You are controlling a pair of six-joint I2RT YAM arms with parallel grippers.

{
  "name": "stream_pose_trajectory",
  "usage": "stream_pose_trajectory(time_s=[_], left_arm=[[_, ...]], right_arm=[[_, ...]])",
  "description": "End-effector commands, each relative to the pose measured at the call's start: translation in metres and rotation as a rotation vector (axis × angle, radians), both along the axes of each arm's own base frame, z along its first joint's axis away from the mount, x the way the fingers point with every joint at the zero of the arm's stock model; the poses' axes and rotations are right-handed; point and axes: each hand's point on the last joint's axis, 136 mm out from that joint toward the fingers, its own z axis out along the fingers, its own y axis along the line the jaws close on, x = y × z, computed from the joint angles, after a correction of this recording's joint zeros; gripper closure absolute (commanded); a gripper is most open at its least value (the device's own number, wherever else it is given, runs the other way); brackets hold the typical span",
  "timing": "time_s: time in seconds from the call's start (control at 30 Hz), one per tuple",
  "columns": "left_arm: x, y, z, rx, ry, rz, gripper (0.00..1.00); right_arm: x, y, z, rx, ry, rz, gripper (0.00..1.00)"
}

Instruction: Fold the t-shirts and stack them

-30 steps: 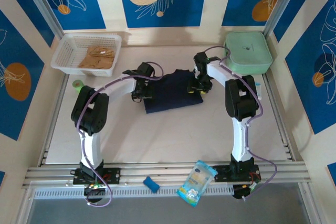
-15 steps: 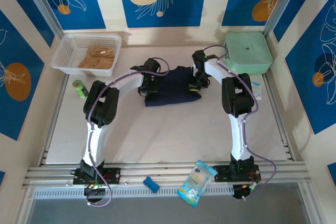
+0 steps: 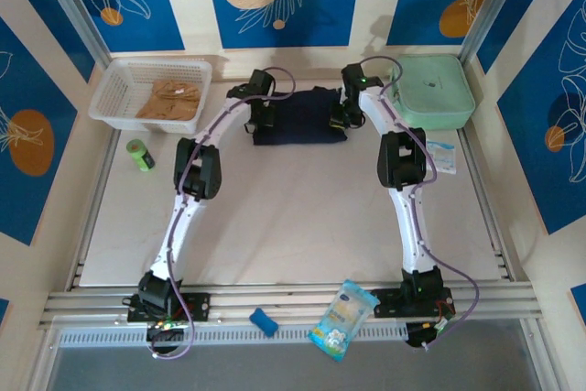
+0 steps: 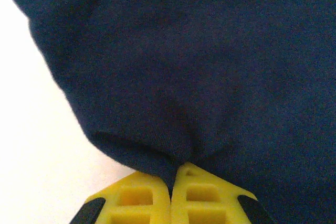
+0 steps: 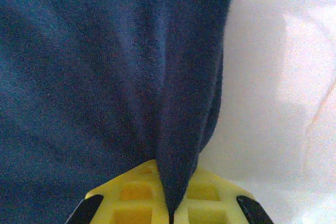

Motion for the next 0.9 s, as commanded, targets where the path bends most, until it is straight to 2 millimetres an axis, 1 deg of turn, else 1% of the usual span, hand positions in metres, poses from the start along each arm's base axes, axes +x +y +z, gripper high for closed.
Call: stream_pose_trajectory(time_s=[0.0,0.07,0.17,0.33,0.37,0.4,0.43,0.5,0.53,0.57,0.6,0.67,0.7,0.8,0.87], left_arm=[[0.005,0.016,-0.009,0.048,0.019,-0.07,1.0],[0.013,0.019,-0.007,0.046,-0.013,-0.074,1.0],[0.024,0.022,-0.001,0.042,-0.057,-0.074,1.0],[0.035,0.022,0.009,0.033,-0.11,-0.075,1.0],[0.037,0.021,0.012,0.031,-0.119,-0.078,0.98],[0.038,0.021,0.014,0.029,-0.129,-0.082,0.93],[0.04,0.02,0.019,0.028,-0.14,-0.085,0.85],[0.043,0.021,0.032,0.034,-0.17,-0.08,0.55],[0.044,0.022,0.042,0.038,-0.189,-0.076,0.39],[0.046,0.024,0.054,0.039,-0.213,-0.074,0.27],[0.047,0.024,0.066,0.04,-0.235,-0.077,0.19],[0.049,0.024,0.099,0.037,-0.296,-0.083,0.0],[0.049,0.024,0.114,0.035,-0.325,-0.086,0.0],[0.047,0.025,0.177,0.017,-0.437,-0.088,0.0],[0.039,0.028,0.224,-0.001,-0.514,-0.086,0.0]], right_arm=[[0.006,-0.006,-0.007,0.023,0.027,-0.032,1.0],[0.011,-0.005,-0.013,0.028,0.023,-0.041,1.0],[0.016,-0.004,-0.016,0.044,0.014,-0.061,1.0],[0.02,-0.004,-0.014,0.059,0.003,-0.077,1.0],[0.02,-0.004,-0.012,0.063,0.0,-0.076,0.91],[0.021,-0.005,-0.01,0.065,-0.004,-0.077,0.82],[0.023,-0.004,-0.004,0.066,-0.014,-0.073,0.72],[0.026,-0.005,0.007,0.064,-0.038,-0.063,0.6],[0.028,-0.006,0.015,0.061,-0.055,-0.059,0.53],[0.03,-0.008,0.026,0.058,-0.077,-0.056,0.48],[0.032,-0.009,0.035,0.057,-0.096,-0.052,0.41],[0.035,-0.014,0.06,0.056,-0.144,-0.044,0.34],[0.036,-0.017,0.072,0.056,-0.166,-0.042,0.33],[0.035,-0.027,0.115,0.051,-0.237,-0.038,0.26],[0.03,-0.033,0.146,0.037,-0.287,-0.035,0.22]])
